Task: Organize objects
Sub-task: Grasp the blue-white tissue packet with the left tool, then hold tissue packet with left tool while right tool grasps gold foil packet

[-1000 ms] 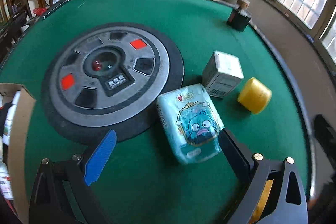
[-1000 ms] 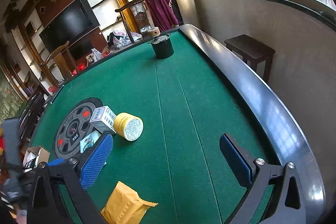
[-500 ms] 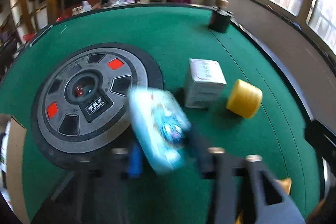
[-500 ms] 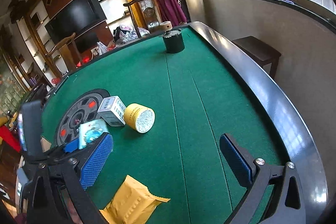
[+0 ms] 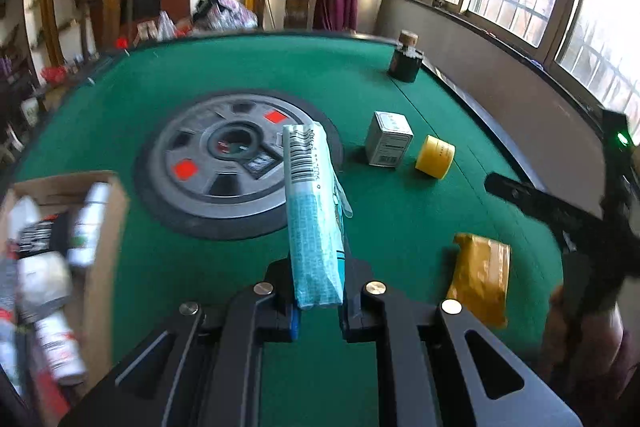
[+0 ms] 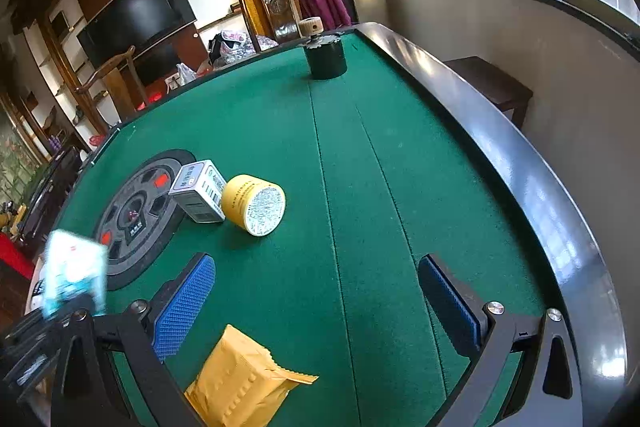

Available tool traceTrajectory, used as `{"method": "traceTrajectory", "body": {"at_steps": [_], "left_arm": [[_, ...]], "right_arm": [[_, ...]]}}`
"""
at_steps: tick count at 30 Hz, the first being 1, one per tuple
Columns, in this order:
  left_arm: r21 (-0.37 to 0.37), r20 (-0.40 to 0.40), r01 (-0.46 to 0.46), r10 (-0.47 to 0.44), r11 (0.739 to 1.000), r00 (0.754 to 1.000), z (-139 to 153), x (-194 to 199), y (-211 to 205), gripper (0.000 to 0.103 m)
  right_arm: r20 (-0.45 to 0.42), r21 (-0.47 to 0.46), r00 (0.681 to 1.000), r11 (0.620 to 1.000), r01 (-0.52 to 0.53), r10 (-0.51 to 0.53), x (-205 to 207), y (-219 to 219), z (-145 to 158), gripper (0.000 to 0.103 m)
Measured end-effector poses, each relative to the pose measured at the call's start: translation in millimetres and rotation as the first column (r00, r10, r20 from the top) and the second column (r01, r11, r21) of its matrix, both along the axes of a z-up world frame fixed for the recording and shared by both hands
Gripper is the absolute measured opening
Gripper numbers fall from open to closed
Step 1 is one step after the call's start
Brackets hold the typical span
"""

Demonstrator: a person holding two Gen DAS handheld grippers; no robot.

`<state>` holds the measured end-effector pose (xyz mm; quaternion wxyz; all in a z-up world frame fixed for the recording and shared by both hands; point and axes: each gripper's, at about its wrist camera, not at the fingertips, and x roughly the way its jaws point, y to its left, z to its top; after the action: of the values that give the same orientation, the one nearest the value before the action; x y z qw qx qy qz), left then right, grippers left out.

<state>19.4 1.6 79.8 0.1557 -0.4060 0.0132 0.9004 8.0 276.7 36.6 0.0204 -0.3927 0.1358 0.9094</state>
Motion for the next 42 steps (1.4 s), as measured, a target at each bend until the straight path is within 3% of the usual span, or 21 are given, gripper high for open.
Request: {"method": "traceTrajectory", "body": {"at_steps": [3,6,15,26,42], "left_arm": [[-0.087,-0.078,-0.022,0.015,0.996,0.997,9.7,24.1,-7.1,0.013],[-0.124,-0.109,-0.067,0.054,0.99,0.993,13.9,38.1,-22.2,0.013],[-0.12,-0.088,-0.19,0.181,0.974,0.98,16.4,53.6,-74.2,0.013],[-0.123,-0.091,-0.201,0.191,0.972,0.977,11.9,66.2,-95.4,0.013],[-0.106,-0.063,-0.187,0.181,0.977,0.981,1.1,70.7,-101.5,0.013]], "right_arm": [[0.008,0.005,1.0,1.0,0.009,-0.009,-1.1,1.9,-1.7,0.103],[0.022,0.007,1.0,1.0,0.013,-0.013,-2.2,2.3,-4.8,0.103],[0.013,0.072,0.999,0.997,0.037,-0.038,1.1,-1.5,-4.8,0.103],[0.06,-0.022,0.998,1.0,0.021,-0.019,33.3,-8.8,1.6,0.103],[0.116,-0.044,0.993,0.999,-0.027,0.032,45.9,-37.4,-1.7,0.103]]}}
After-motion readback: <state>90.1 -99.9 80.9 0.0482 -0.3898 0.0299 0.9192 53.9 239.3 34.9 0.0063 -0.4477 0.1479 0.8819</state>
